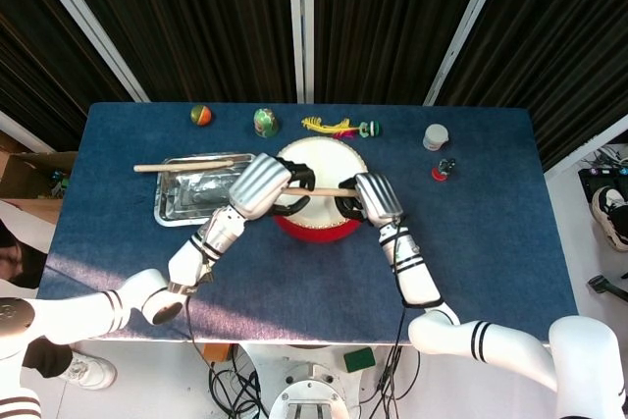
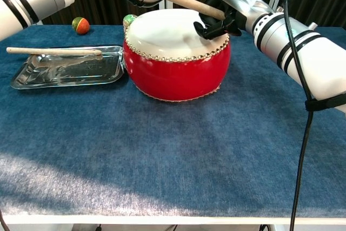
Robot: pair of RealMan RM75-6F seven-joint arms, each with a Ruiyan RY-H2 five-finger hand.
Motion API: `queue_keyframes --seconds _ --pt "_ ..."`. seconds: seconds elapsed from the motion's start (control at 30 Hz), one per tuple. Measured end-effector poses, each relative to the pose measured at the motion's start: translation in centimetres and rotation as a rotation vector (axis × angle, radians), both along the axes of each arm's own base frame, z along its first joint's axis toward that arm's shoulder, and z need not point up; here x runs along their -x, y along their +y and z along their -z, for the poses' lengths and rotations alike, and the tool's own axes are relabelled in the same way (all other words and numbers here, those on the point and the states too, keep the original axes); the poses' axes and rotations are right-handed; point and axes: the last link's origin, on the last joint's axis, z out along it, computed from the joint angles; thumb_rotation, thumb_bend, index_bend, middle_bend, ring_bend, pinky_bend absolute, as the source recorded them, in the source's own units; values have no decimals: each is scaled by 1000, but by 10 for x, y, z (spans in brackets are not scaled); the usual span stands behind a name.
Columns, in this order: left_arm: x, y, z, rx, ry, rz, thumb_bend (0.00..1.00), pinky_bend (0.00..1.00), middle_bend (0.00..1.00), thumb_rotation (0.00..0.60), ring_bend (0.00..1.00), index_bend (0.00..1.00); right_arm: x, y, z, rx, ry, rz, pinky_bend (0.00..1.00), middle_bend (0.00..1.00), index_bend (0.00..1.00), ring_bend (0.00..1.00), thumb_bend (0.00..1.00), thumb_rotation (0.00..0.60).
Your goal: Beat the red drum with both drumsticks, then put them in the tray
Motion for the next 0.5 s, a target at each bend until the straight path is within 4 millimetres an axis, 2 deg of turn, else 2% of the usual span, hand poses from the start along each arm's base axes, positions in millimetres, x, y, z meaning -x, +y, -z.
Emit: queue_keyframes --seconds 0.07,0.13,0.27,0.5 --pt "0 0 0 3 -9 4 497 737 775 600 707 695 1 0 -2 -1 -6 0 938 958 991 861 387 600" --pt "0 0 -1 4 -23 11 503 745 784 600 717 704 2 1 -4 -2 -16 0 882 886 940 788 333 600" --pt "1 1 -2 5 -47 23 506 751 790 600 725 711 4 2 -9 -2 -33 -2 786 714 734 638 214 600" --pt "2 0 -5 15 -85 31 505 750 790 600 725 711 4 3 -18 -2 -69 -3 592 455 415 416 95 600"
